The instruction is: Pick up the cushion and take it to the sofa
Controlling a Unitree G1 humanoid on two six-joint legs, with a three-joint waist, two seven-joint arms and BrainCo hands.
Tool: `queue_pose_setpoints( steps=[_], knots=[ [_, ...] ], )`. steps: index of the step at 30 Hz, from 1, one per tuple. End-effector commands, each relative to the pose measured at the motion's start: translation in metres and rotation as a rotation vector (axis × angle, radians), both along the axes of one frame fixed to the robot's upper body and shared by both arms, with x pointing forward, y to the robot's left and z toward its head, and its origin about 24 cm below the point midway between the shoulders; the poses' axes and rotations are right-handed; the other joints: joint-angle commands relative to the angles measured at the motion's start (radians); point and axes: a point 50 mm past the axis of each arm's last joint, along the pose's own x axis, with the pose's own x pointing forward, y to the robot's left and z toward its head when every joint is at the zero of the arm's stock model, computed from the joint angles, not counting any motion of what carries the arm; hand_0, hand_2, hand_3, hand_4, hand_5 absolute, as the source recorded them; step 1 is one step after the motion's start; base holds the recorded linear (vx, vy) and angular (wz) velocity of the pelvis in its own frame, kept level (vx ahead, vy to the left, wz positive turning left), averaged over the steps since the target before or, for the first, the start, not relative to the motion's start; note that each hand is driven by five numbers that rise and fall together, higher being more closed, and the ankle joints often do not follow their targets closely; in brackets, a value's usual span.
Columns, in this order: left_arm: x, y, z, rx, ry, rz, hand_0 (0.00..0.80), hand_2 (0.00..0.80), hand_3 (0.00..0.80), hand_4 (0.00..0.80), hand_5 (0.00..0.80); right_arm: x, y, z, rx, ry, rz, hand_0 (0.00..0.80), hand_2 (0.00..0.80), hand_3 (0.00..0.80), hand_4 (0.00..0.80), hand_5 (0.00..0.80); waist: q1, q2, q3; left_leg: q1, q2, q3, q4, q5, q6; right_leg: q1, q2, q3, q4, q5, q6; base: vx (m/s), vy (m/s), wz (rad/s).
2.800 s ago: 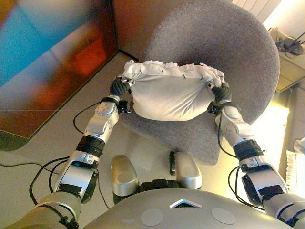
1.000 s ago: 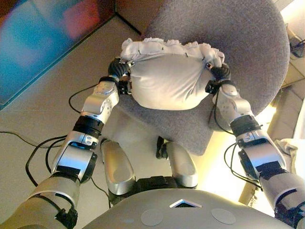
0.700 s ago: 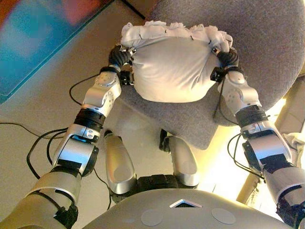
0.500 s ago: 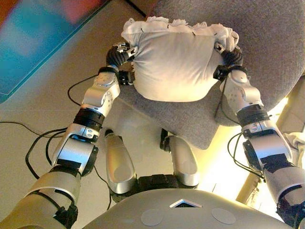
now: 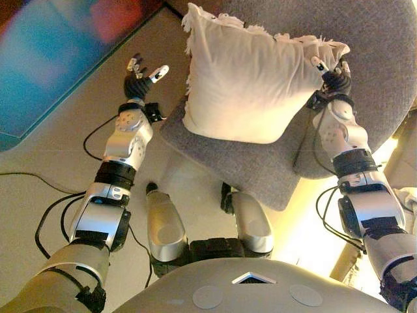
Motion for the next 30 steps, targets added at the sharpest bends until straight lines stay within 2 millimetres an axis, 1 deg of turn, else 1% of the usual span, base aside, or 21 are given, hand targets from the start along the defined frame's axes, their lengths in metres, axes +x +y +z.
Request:
queue_pose_setpoints(
  steps=[1,2,5,7,11,14,16,17,19,21,23,24,27,28,29,30],
  knots=[
    [-0.016,0.003,-0.008,-0.037,-0.063,-0.03,0.0,0.0,0.0,0.0,0.0,-0.019,-0.039,0.015,-0.036,-0.124,-0.121,0.0,0.0,0.0,0.0,0.0,0.007,0.02,-0.152,0.0,0.047,-0.035,-0.09,0.137,-0.033,0.023,-0.008,0.054,-0.079,0.045,0.025,0.057,0.102,0.0],
    [-0.02,0.007,-0.012,-0.034,-0.048,-0.025,0.0,0.0,0.0,0.0,0.0,-0.024,-0.048,0.016,-0.015,-0.135,-0.161,0.0,0.0,0.0,0.0,0.0,0.007,0.023,-0.17,0.017,0.045,-0.029,-0.104,0.135,-0.032,0.038,-0.009,0.057,-0.095,0.043,0.026,0.049,0.11,0.05],
    [-0.027,0.008,-0.022,-0.017,-0.019,-0.039,0.0,0.0,0.0,0.0,0.0,-0.029,-0.059,0.019,-0.016,-0.143,-0.194,0.0,0.0,0.0,0.0,0.0,0.005,0.032,-0.207,0.05,0.041,-0.012,-0.127,0.131,-0.029,0.067,-0.014,0.065,-0.123,0.041,0.03,0.047,0.143,0.02],
    [-0.031,0.008,-0.029,-0.049,-0.003,-0.048,0.0,0.0,0.0,0.0,0.0,-0.032,-0.067,0.022,-0.042,-0.14,-0.206,0.0,0.0,0.0,0.0,0.0,0.003,0.041,-0.238,0.076,0.036,0.003,-0.146,0.128,-0.026,0.09,-0.019,0.073,-0.146,0.039,0.033,0.038,0.187,-0.06],
    [-0.04,0.006,-0.04,-0.092,0.024,-0.093,0.0,0.0,0.0,0.0,0.0,-0.04,-0.08,0.021,-0.077,-0.132,-0.228,0.0,0.0,0.0,0.0,0.0,0.0,0.054,-0.277,0.123,0.019,0.029,-0.186,0.118,-0.016,0.127,-0.031,0.083,-0.189,0.042,0.044,0.005,0.156,-0.02],
    [-0.045,0.001,-0.046,-0.134,0.032,-0.13,0.0,0.0,0.0,0.0,0.0,-0.045,-0.082,0.015,-0.105,-0.101,-0.189,0.0,0.0,0.0,0.0,0.0,-0.003,0.062,-0.298,0.147,0.008,0.045,-0.206,0.113,-0.009,0.14,-0.043,0.083,-0.206,0.046,0.051,-0.051,0.134,-0.08],
    [-0.048,-0.002,-0.048,-0.163,0.031,-0.149,0.0,0.0,0.0,0.0,0.0,-0.047,-0.079,0.009,-0.114,-0.091,-0.148,0.0,0.0,0.0,0.0,0.0,-0.006,0.066,-0.307,0.157,0.001,0.053,-0.218,0.112,-0.004,0.144,-0.049,0.083,-0.215,0.05,0.054,-0.102,0.137,-0.07],
    [-0.05,-0.004,-0.049,-0.191,0.026,-0.157,0.0,0.0,0.0,0.0,0.0,-0.048,-0.073,0.002,-0.119,-0.079,-0.089,0.0,0.0,0.0,0.0,0.0,-0.011,0.069,-0.317,0.165,-0.006,0.059,-0.229,0.112,0.001,0.145,-0.053,0.082,-0.221,0.055,0.056,-0.12,0.142,-0.04],
    [-0.055,-0.005,-0.05,-0.222,0.014,-0.156,0.0,0.0,0.0,0.0,0.0,-0.051,-0.063,-0.006,-0.104,-0.08,-0.031,0.0,0.0,0.0,0.0,0.0,-0.017,0.07,-0.326,0.172,-0.015,0.067,-0.241,0.112,0.008,0.14,-0.058,0.085,-0.226,0.061,0.058,-0.14,0.141,-0.06],
    [-0.062,-0.005,-0.051,-0.239,-0.001,-0.153,0.0,0.0,0.0,0.0,0.0,-0.06,-0.054,-0.019,-0.09,-0.08,0.025,0.0,0.0,0.0,0.0,0.0,-0.025,0.072,-0.332,0.178,-0.026,0.075,-0.249,0.109,0.016,0.136,-0.064,0.088,-0.231,0.07,0.06,-0.176,0.132,-0.04],
    [-0.071,-0.002,-0.055,-0.299,-0.007,-0.146,0.0,0.0,0.0,0.0,0.0,-0.073,-0.045,-0.038,-0.033,-0.073,0.091,0.0,0.0,0.0,0.0,0.0,-0.034,0.073,-0.339,0.188,-0.041,0.088,-0.264,0.104,0.029,0.131,-0.068,0.092,-0.242,0.081,0.065,-0.198,0.127,-0.04],
    [-0.073,-0.002,-0.056,-0.312,-0.008,-0.144,0.0,0.0,0.0,0.0,0.0,-0.076,-0.042,-0.042,-0.01,-0.071,0.107,0.0,0.0,0.0,0.0,0.0,-0.036,0.072,-0.341,0.192,-0.045,0.092,-0.269,0.103,0.032,0.129,-0.07,0.093,-0.246,0.086,0.066,-0.186,0.117,-0.09],
    [-0.081,-0.003,-0.059,-0.358,-0.032,-0.176,0.0,0.0,0.0,0.0,0.0,-0.087,-0.023,-0.065,0.081,-0.064,0.206,0.0,0.0,0.0,0.0,0.0,-0.047,0.072,-0.346,0.202,-0.071,0.107,-0.277,0.092,0.046,0.121,-0.079,0.094,-0.269,0.113,0.073,-0.185,0.115,-0.16],
    [-0.083,-0.003,-0.059,-0.364,-0.039,-0.181,0.0,0.0,0.0,0.0,0.0,-0.09,-0.019,-0.068,0.09,-0.062,0.222,0.0,0.0,0.0,0.0,0.0,-0.049,0.071,-0.348,0.202,-0.076,0.109,-0.276,0.089,0.049,0.118,-0.081,0.097,-0.272,0.117,0.075,-0.21,0.12,-0.23],
    [-0.087,-0.003,-0.057,-0.375,-0.073,-0.196,0.0,0.0,0.0,0.0,0.0,-0.095,-0.011,-0.074,0.1,-0.056,0.267,0.0,0.0,0.0,0.0,0.0,-0.055,0.069,-0.345,0.201,-0.092,0.114,-0.268,0.075,0.057,0.109,-0.087,0.105,-0.278,0.132,0.08,-0.202,0.108,-0.21],
    [-0.09,-0.001,-0.058,-0.385,-0.085,-0.198,0.0,0.0,0.0,0.0,0.0,-0.098,-0.008,-0.078,0.103,-0.049,0.283,0.0,0.0,0.0,0.0,0.0,-0.058,0.067,-0.344,0.199,-0.101,0.119,-0.258,0.065,0.062,0.101,-0.094,0.11,-0.279,0.142,0.086,-0.245,0.116,-0.17]
  ],
)
